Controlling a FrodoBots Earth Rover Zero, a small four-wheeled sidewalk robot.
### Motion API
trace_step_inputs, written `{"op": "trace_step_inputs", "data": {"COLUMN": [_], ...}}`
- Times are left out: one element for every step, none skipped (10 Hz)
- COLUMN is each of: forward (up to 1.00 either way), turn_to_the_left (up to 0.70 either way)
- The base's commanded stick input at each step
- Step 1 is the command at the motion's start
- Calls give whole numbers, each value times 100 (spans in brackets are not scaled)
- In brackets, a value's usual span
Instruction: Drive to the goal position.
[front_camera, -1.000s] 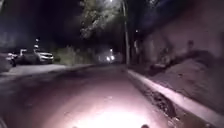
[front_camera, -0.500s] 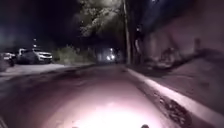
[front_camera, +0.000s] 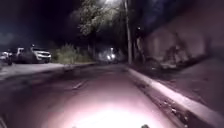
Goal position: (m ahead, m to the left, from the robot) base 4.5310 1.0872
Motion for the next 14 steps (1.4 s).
{"op": "trace_step_inputs", "data": {"forward": [70, 70, 70, 70, 70, 70, 70, 70, 70, 70, 70, 70, 70, 70], "turn_to_the_left": [0, 0, 0, 0, 0, 0, 0, 0, 0, 0, 0, 0, 0, 0]}}
